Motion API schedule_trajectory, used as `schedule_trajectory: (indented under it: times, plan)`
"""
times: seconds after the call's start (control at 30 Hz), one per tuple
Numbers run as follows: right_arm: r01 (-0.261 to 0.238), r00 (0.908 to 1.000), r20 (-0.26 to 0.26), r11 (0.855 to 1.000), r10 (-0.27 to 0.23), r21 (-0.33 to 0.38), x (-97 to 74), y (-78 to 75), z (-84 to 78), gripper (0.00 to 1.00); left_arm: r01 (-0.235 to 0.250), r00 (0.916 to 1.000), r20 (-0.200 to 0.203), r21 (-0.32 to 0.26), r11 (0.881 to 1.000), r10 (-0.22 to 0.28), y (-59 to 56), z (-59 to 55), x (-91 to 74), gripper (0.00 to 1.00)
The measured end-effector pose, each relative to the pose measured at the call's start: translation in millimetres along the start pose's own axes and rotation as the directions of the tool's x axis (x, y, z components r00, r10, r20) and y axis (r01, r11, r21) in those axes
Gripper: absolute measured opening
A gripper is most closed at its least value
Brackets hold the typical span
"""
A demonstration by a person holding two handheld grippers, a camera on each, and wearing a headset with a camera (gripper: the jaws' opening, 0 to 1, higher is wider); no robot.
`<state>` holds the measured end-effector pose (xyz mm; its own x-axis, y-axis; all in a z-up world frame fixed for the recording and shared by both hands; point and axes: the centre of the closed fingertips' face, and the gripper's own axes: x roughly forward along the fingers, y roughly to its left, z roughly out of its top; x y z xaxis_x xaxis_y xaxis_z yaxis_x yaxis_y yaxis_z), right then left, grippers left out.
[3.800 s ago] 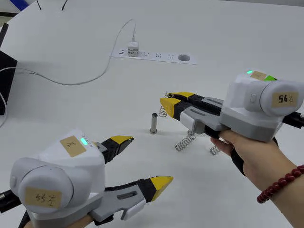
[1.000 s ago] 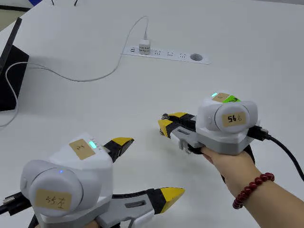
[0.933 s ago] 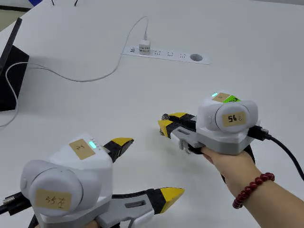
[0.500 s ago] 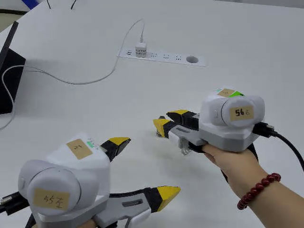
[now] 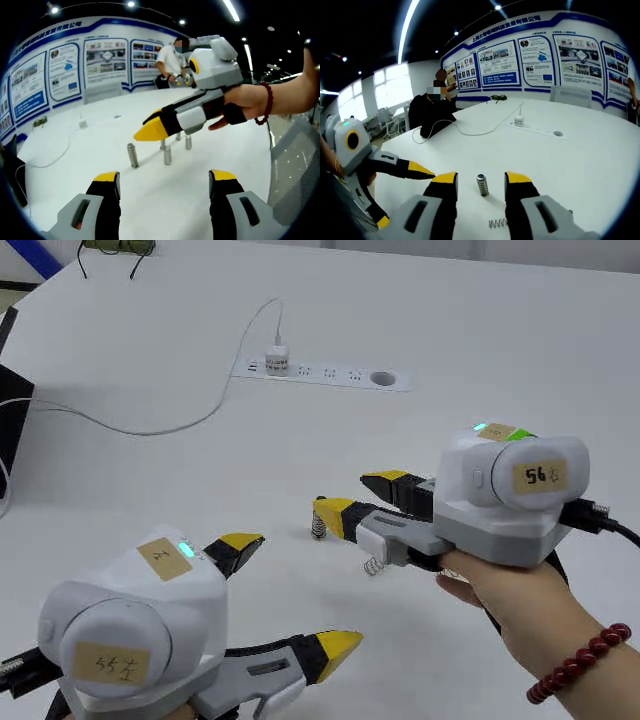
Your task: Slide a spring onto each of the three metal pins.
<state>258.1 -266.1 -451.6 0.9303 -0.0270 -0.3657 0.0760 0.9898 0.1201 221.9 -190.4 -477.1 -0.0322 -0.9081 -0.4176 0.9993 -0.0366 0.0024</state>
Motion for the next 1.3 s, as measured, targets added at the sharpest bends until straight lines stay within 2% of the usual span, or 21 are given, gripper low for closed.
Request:
schedule_trajectory:
  times: [0.23, 0.53, 1.1, 1.3]
  plan:
    - [0.004, 0.9999, 0.014, 1.000, -0.004, 0.027, -19.7, -3.2, 1.2, 0.46, 0.009, 0.9998, -0.020, 0.040, 0.999, -0.009, -2.6, 0.7, 7.5, 0.72]
    - [0.020, 0.9997, 0.011, 0.999, -0.020, 0.035, -41.7, -12.0, -11.6, 0.50, 0.015, 0.9991, -0.042, 0.074, 0.997, -0.012, -4.1, -0.1, 17.7, 0.65]
    - [0.019, 0.9990, 0.039, 0.999, -0.021, 0.051, -77.7, -23.9, -21.5, 0.55, 0.027, 0.9976, -0.066, 0.070, 0.997, -0.023, 1.4, 2.0, 42.7, 0.53]
    - [0.018, 0.9989, 0.042, 0.998, -0.020, 0.057, -88.0, -25.8, -25.7, 0.56, 0.049, 0.9948, -0.093, 0.085, 0.995, -0.041, -0.1, 0.1, 54.5, 0.48]
